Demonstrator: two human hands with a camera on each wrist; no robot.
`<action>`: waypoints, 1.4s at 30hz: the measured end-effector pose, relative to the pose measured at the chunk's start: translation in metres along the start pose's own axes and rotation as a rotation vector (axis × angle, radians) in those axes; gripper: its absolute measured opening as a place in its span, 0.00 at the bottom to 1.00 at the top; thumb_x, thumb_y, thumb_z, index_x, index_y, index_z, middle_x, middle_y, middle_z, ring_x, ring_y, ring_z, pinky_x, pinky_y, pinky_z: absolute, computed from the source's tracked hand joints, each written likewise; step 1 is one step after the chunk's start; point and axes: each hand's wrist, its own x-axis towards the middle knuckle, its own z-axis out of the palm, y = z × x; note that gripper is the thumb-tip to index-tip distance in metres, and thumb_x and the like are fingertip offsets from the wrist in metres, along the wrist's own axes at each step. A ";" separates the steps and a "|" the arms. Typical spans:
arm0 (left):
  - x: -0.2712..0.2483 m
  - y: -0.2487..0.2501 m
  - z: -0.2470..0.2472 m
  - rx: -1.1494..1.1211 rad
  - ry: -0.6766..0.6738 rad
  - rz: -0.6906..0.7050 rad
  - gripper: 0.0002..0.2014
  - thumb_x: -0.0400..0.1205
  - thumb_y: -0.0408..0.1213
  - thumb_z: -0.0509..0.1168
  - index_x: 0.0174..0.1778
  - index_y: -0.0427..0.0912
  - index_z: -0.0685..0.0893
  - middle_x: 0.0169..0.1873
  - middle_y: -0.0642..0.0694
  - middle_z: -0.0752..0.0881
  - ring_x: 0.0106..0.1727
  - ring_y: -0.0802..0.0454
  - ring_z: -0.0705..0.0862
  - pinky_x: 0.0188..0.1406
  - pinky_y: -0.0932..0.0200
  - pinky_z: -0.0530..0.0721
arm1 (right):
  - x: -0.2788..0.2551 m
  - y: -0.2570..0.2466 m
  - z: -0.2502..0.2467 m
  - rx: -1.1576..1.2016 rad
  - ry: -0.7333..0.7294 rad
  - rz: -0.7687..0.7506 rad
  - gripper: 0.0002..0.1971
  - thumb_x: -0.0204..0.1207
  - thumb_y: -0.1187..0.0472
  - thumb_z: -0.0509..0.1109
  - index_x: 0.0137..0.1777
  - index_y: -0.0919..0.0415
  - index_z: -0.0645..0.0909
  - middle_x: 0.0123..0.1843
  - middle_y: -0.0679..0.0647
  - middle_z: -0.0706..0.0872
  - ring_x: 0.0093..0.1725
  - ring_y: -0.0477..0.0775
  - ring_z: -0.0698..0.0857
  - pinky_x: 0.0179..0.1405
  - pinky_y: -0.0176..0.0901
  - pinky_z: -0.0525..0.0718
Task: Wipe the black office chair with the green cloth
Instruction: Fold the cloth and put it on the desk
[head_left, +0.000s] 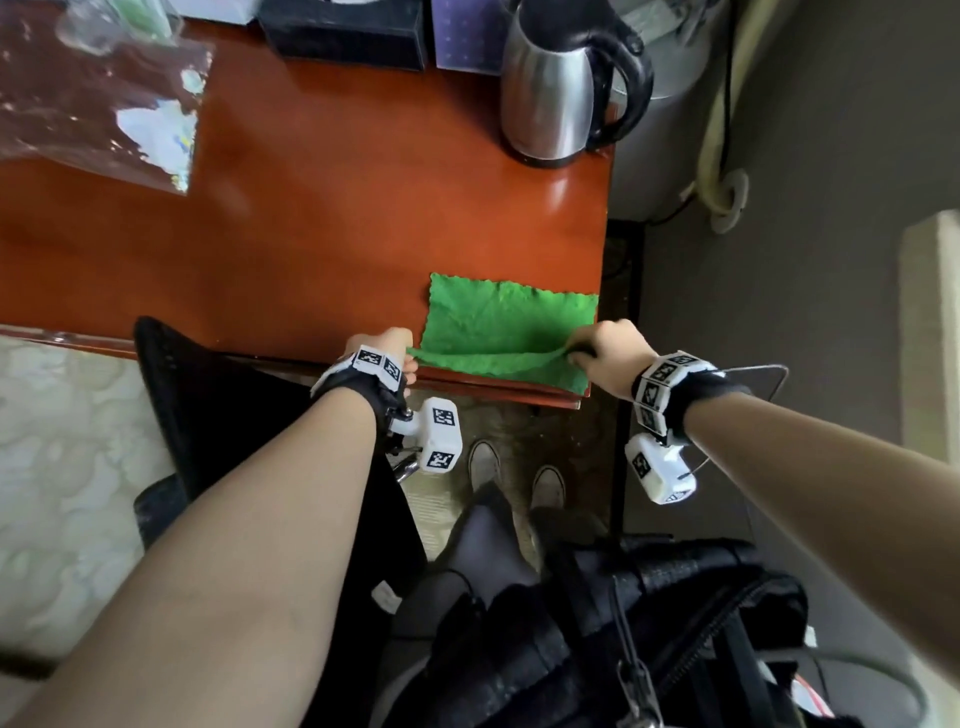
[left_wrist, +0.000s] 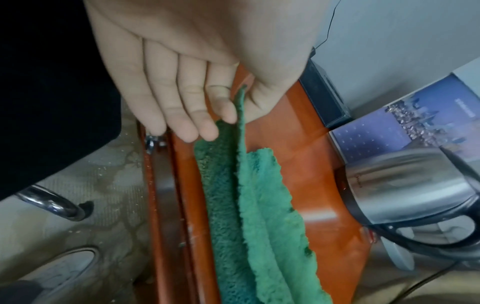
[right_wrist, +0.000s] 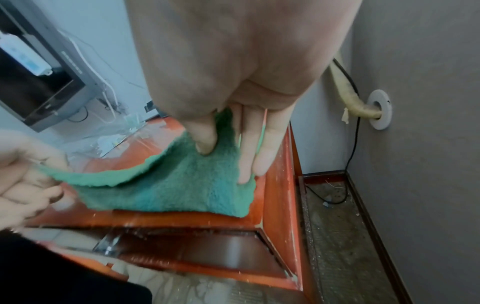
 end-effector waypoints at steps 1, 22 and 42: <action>-0.004 0.006 0.001 -0.030 0.006 0.019 0.12 0.81 0.35 0.65 0.32 0.35 0.77 0.24 0.43 0.82 0.27 0.47 0.79 0.32 0.57 0.80 | 0.003 0.001 -0.003 0.024 0.038 0.004 0.10 0.80 0.60 0.68 0.58 0.59 0.87 0.49 0.61 0.90 0.53 0.64 0.87 0.52 0.44 0.81; -0.019 0.025 0.119 0.704 -0.292 0.741 0.06 0.76 0.46 0.74 0.42 0.48 0.91 0.35 0.54 0.91 0.40 0.53 0.90 0.41 0.56 0.91 | 0.061 0.030 -0.030 0.015 0.096 0.299 0.14 0.75 0.51 0.74 0.56 0.56 0.81 0.55 0.60 0.85 0.55 0.65 0.84 0.50 0.47 0.80; -0.012 -0.018 0.109 0.473 -0.045 0.811 0.06 0.80 0.42 0.71 0.39 0.51 0.82 0.35 0.49 0.90 0.39 0.48 0.90 0.43 0.50 0.89 | 0.071 -0.018 -0.052 0.734 -0.023 0.457 0.04 0.72 0.66 0.70 0.38 0.65 0.80 0.29 0.58 0.79 0.21 0.54 0.75 0.23 0.38 0.79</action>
